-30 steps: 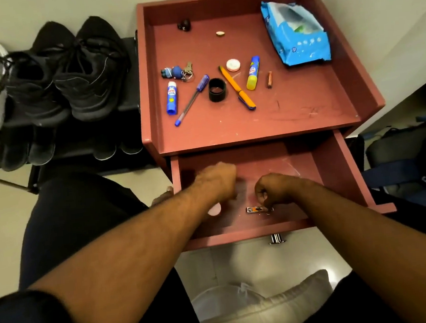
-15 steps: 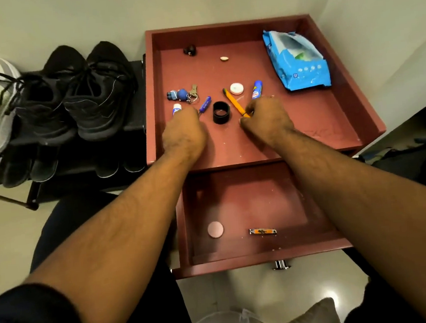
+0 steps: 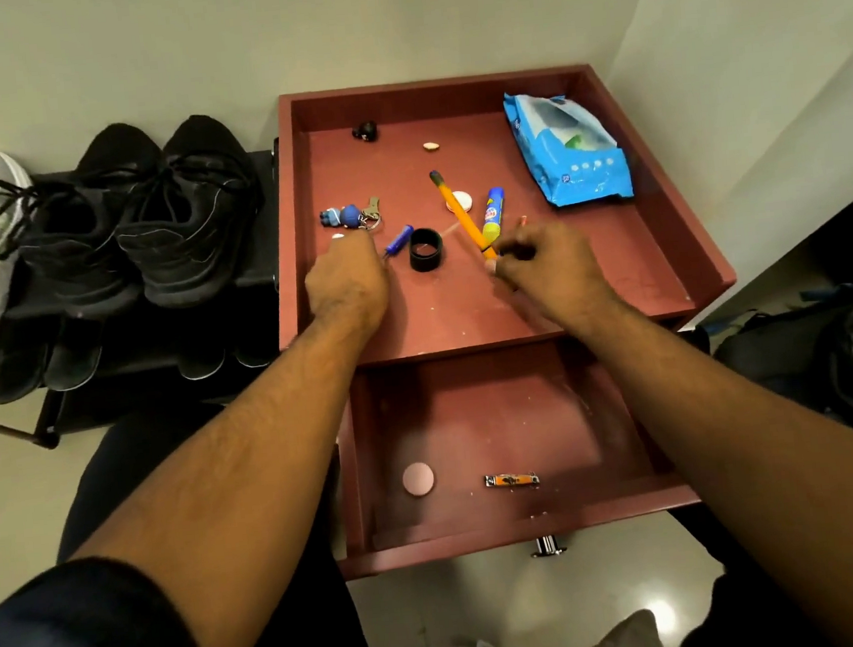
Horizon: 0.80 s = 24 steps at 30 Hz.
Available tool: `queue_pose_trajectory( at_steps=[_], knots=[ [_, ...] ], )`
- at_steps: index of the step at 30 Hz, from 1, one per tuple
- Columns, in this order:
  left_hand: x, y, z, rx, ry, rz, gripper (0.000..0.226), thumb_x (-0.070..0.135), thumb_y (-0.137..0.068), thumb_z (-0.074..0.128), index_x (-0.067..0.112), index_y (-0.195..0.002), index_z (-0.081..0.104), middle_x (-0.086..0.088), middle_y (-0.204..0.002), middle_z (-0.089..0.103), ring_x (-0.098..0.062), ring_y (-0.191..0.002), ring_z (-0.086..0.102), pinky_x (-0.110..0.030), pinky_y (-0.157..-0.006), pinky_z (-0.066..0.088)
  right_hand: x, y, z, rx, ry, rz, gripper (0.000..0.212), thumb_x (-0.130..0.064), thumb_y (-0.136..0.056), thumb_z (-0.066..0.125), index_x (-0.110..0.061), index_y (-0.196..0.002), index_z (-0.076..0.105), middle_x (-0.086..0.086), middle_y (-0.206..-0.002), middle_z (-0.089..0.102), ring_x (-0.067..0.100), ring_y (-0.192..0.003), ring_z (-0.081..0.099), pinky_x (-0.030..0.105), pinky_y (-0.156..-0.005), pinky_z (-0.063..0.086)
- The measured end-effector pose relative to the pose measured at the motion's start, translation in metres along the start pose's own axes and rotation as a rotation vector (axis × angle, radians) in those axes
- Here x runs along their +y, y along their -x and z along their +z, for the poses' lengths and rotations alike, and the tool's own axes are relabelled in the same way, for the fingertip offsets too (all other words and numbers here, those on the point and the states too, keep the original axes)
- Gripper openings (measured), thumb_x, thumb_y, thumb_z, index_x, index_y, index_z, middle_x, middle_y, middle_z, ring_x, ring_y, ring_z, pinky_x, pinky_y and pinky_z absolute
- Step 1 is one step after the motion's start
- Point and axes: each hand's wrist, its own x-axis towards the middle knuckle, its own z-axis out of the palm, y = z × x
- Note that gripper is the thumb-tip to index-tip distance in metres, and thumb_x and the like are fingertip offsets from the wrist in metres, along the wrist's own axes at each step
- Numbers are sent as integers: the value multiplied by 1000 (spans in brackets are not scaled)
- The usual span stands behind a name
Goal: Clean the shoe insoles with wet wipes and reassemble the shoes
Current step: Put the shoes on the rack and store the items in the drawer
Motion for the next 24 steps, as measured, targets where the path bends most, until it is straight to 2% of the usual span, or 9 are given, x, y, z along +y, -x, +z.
queue_pose_trajectory(
  at_steps=[3, 5, 8, 10, 11, 13, 15, 20, 24],
  knots=[
    [6, 12, -17, 114, 89, 90, 22, 29, -101, 53, 11, -108, 63, -10, -98, 64, -25, -77, 51, -36, -65, 38, 9, 41, -32, -149, -159, -51, 20, -7, -79, 76, -20, -94, 75, -7, -69, 67, 0, -58, 56, 16, -61, 48],
    [12, 30, -29, 209, 220, 220, 17, 28, -98, 57, 14, -101, 66, -3, -82, 61, -26, -73, 55, -33, -62, 36, 31, 62, -52, -302, -90, -39, 20, -5, -75, 79, -21, -86, 76, -1, -72, 71, 3, -62, 59, 20, -62, 48],
    [13, 77, -22, 77, 310, 431, 9, 30, -93, 66, 22, -91, 67, 6, -64, 51, -24, -68, 54, -31, -59, 33, 77, 77, -64, -547, 219, 10, 17, -3, -73, 79, -16, -84, 78, 0, -74, 72, 6, -64, 63, 26, -62, 48],
    [16, 100, 4, -150, 185, 498, 8, 28, -91, 65, 21, -94, 68, 1, -77, 60, -29, -83, 61, -32, -65, 41, 104, 81, -56, -672, 471, 40, 17, -2, -75, 72, -14, -85, 78, -4, -73, 69, 1, -64, 61, 16, -60, 43],
    [19, 106, 21, -243, 79, 523, 11, 28, -92, 62, 21, -98, 67, -4, -89, 66, -32, -91, 63, -34, -70, 44, 117, 82, -49, -721, 560, 78, 17, -3, -75, 70, -15, -85, 78, -2, -76, 70, 6, -68, 63, 16, -62, 43],
    [25, 111, 55, -387, -109, 533, 16, 28, -95, 56, 19, -105, 64, -11, -110, 67, -37, -102, 63, -36, -78, 47, 140, 83, -35, -780, 667, 182, 15, -6, -72, 74, -16, -82, 76, 4, -85, 73, 17, -79, 67, 22, -69, 50],
    [29, 108, 84, -478, -210, 518, 17, 25, -96, 54, 16, -108, 62, -15, -119, 64, -39, -106, 62, -36, -79, 47, 157, 83, -24, -796, 731, 218, 14, -9, -70, 77, -15, -83, 74, 7, -93, 73, 22, -85, 67, 30, -76, 55],
    [11, 100, 139, -614, -250, 424, 19, 28, -95, 56, 18, -109, 62, -14, -122, 63, -36, -110, 61, -35, -82, 47, 168, 85, -11, -847, 811, 220, 20, -11, -76, 74, -16, -95, 70, 10, -111, 66, 27, -98, 64, 26, -74, 47],
    [6, 100, 154, -647, -231, 407, 12, 25, -91, 60, 19, -100, 65, -13, -113, 67, -35, -101, 63, -32, -75, 43, 169, 86, -7, -844, 848, 215, 24, -14, -78, 72, -19, -100, 67, 9, -116, 62, 28, -102, 61, 30, -79, 49]
  ],
)
